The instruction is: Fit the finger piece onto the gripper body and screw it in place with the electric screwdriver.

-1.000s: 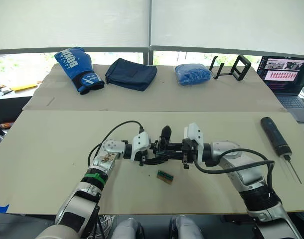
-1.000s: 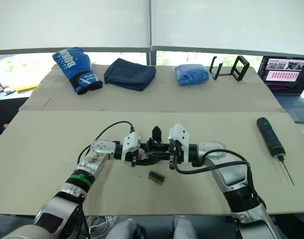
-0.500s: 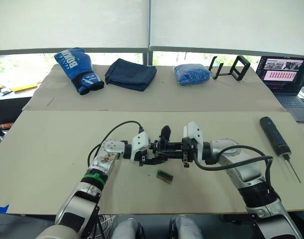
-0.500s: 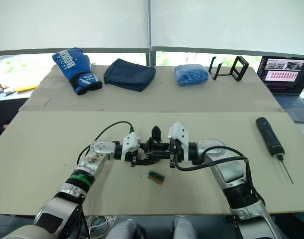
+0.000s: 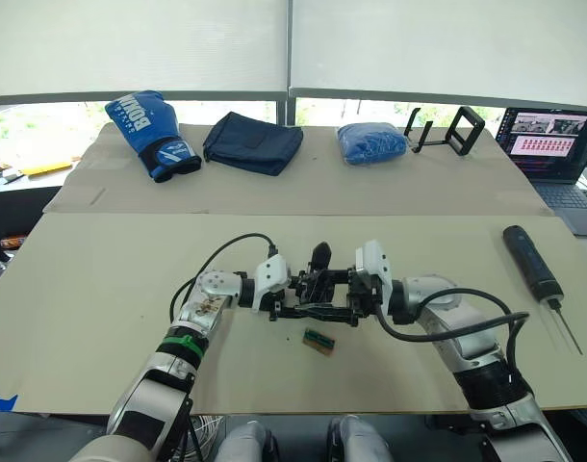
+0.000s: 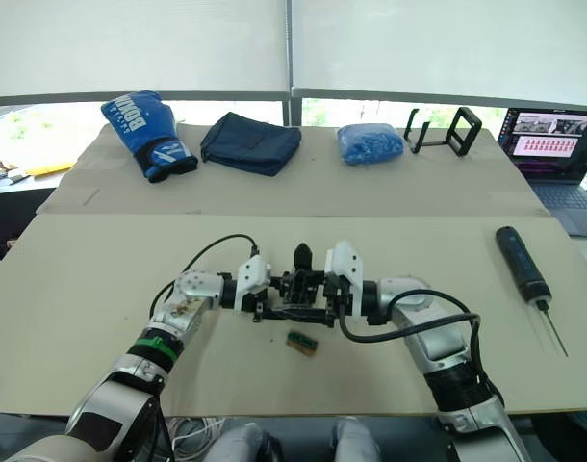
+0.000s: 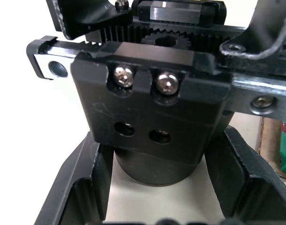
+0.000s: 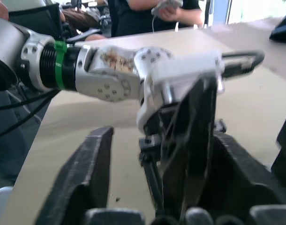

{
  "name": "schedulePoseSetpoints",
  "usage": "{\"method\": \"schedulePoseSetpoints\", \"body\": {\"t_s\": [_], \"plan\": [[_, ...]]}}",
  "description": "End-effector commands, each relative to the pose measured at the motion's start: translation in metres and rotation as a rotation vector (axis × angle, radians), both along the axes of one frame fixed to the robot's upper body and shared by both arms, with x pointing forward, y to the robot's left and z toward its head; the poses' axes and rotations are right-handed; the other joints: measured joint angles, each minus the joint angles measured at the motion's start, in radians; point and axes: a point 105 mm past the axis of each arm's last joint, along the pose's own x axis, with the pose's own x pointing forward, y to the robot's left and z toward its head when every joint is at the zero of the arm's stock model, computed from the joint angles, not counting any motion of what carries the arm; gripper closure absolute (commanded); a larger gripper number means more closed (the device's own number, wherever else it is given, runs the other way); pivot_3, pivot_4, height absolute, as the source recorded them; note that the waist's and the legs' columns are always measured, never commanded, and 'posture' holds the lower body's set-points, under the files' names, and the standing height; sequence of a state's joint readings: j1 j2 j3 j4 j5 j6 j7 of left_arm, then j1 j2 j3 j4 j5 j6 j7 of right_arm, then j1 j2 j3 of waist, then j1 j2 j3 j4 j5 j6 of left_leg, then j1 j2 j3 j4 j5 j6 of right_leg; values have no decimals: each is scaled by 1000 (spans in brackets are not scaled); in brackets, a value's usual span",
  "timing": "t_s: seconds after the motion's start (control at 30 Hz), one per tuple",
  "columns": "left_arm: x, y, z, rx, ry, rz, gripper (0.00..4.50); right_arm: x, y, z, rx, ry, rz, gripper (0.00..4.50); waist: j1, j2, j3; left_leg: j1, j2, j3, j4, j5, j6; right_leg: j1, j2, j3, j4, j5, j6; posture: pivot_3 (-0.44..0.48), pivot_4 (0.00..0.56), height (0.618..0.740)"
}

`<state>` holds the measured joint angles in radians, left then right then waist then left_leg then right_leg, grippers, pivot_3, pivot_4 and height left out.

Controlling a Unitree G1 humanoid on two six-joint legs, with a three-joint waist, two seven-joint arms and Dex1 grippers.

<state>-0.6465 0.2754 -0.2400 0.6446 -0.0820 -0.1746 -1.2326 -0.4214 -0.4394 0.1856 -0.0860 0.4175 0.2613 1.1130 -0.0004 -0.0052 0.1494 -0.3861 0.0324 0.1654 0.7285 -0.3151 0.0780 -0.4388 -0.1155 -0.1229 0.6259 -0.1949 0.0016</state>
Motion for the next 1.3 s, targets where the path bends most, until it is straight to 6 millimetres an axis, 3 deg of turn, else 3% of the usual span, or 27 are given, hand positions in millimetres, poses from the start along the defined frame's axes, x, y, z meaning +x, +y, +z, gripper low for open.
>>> {"method": "schedulePoseSetpoints", "body": {"t_s": [0.03, 0.17, 0.37, 0.43, 0.53, 0.8, 0.97, 1.1, 1.3], "plan": [[-3, -2, -10, 39, 15, -8, 2200, -4, 0, 24, 70, -89, 32, 18, 0, 0, 0, 0, 0, 0, 0, 0, 0, 0, 0, 0, 0, 0, 0, 0, 150, 740], [-3, -2, -10, 36, 17, -7, 2200, -5, -1, 25, 80, -93, 40, 18, 0, 0, 0, 0, 0, 0, 0, 0, 0, 0, 0, 0, 0, 0, 0, 0, 150, 740], [2, -2, -8, 9, 5, 40, 2200, -14, -5, 43, 149, -137, 65, 18, 4, 0, 0, 0, 0, 0, 0, 0, 0, 0, 0, 0, 0, 0, 0, 0, 150, 740], [6, -1, -7, 6, -16, 66, 1167, -15, -6, 51, 165, -176, 61, 0, 7, 0, 0, 0, 0, 0, 0, 0, 0, 0, -1, 0, 0, 0, 0, 0, 150, 740], [6, -1, -8, 9, -15, 70, 34, -20, -7, 62, 184, -207, 66, 0, 9, 0, 0, 0, 0, 0, 0, 0, 0, 0, -1, 0, 0, 0, 0, 0, 150, 740], [2, 20, -11, -11, 8, 113, 34, -39, -18, 82, 188, -242, 52, 0, 5, 0, 0, 0, 0, -1, 0, 0, 0, 0, -3, 0, 0, 0, -1, 0, 150, 740], [-8, 59, -5, -84, 120, 186, 34, -46, -52, 88, 179, -243, -129, 0, -14, 0, 0, 1, 2, -1, -2, 0, 0, -2, -7, -1, 1, 0, -1, 0, 150, 740], [-18, 92, 8, -122, 70, 234, 34, -48, -100, 79, 127, -245, -389, 0, -12, 0, 0, 2, 2, -1, -3, 0, -1, -1, -7, -1, 0, 0, -1, 0, 150, 740], [-36, 108, 45, -187, -22, 209, 34, -68, -163, 61, 87, -258, -737, 0, 6, 1, 1, 0, 1, -1, -4, 0, -1, -2, -7, -1, -1, 0, 0, 0, 150, 740]]}}
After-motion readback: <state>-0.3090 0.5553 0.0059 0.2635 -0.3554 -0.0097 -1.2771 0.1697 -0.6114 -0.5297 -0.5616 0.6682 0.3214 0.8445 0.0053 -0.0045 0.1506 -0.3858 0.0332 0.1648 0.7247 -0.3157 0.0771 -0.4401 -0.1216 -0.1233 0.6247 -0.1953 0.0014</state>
